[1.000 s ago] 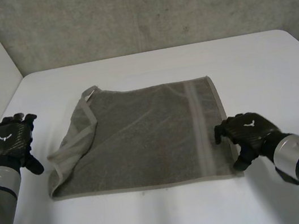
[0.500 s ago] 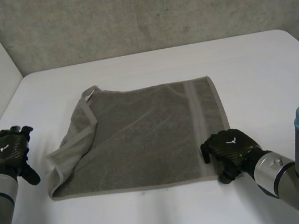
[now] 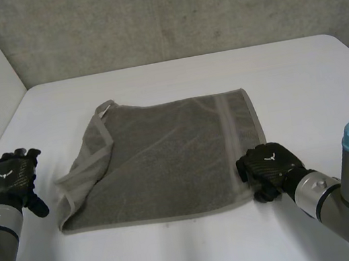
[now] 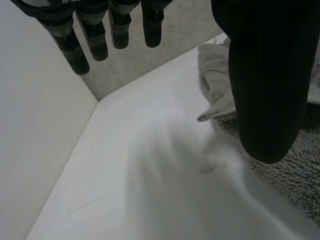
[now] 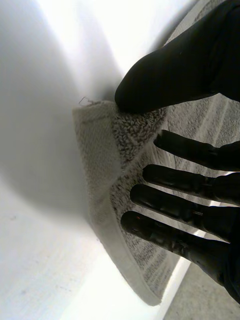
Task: Fold the towel.
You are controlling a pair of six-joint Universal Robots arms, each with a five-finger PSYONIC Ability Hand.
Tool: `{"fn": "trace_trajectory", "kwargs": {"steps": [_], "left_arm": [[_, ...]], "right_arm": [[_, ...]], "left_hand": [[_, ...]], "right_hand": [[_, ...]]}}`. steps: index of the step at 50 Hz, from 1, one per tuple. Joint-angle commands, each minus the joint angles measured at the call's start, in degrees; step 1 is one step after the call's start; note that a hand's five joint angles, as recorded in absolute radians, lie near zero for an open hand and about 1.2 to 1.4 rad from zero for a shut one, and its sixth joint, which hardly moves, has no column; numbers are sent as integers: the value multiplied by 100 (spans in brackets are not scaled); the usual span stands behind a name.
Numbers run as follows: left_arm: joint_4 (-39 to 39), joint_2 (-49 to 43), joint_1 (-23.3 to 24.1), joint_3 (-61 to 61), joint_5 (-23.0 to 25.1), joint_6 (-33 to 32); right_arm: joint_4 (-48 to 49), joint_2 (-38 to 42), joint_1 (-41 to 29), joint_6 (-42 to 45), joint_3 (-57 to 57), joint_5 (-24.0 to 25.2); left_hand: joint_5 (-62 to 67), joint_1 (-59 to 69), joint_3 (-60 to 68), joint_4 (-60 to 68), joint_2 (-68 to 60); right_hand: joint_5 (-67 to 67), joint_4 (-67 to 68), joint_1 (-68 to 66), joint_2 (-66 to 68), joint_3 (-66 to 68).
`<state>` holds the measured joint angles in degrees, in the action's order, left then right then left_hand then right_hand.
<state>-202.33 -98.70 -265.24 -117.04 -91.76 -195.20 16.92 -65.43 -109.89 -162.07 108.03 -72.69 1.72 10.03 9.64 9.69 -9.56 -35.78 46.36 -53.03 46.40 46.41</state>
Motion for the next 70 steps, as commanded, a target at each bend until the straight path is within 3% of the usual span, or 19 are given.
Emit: {"fn": "trace_trajectory", "kwargs": {"steps": [1,5,7,9,14,17,19,22,24,27,41,50,54,70], "left_arm": [[0,9,25,-29,0,0],[0,9,77,-38,9,0],[9,9,95,-38,9,0],[9,9,95,-38,0,-9],[26,185,235,-108,35,-18],[62,396,411,-187,264,-27],[114,579,647,-327,814,-53],[158,677,754,-416,1134,-71],[193,808,850,-556,1659,-88],[167,792,868,-583,1880,-71],[211,-17,1237,-108,1670,-185],[607,-44,1132,-38,1705,-1670],[607,-122,825,-38,1749,-2266],[168,-632,815,-12,2197,-2233]], "right_arm": [[92,144,2,0,-238,-17],[101,232,2,0,-317,-26],[110,259,2,0,-370,-35],[110,224,2,-9,-379,-35],[136,-14,29,-18,-370,-140],[119,-286,125,-26,-335,-184],[101,-418,274,-26,-308,-123],[83,-445,327,-26,-308,-131],[75,-445,345,0,-317,-140],[22,-445,371,78,-343,-140],[-13,-445,731,870,-282,-219],[-22,-453,934,888,-361,-211],[-75,-453,943,896,-370,-193],[-207,-401,881,923,-317,-140]], "left_hand": [[-150,19,57,52,-65],[-150,19,57,52,-65],[-150,19,57,52,-65],[-133,36,74,69,-82],[-83,86,125,120,-132],[-32,137,175,170,-183],[1,170,208,203,-216],[35,204,242,237,-250],[68,237,276,271,-284],[85,254,293,288,-300],[203,372,411,406,-418],[371,540,579,574,-587],[706,876,914,909,-922],[1900,2069,2107,2102,-2115]], "right_hand": [[-939,880,-213,876,875],[-1343,1284,-617,1280,1279],[-2981,2922,-2255,2918,2917],[-3418,3360,-2693,3356,3355],[-3422,3364,-2697,3360,3359],[-3422,3364,-2697,3360,3359],[-3422,3364,-2697,3360,3359],[-3422,3364,-2697,3360,3359],[-3422,3364,-2697,3360,3359],[-3422,3364,-2697,3360,3359],[-3422,3364,-2697,3360,3359],[-3422,3364,-2697,3360,3359],[-3422,3364,-2697,3360,3359],[-3422,3364,-2697,3360,3359]]}}
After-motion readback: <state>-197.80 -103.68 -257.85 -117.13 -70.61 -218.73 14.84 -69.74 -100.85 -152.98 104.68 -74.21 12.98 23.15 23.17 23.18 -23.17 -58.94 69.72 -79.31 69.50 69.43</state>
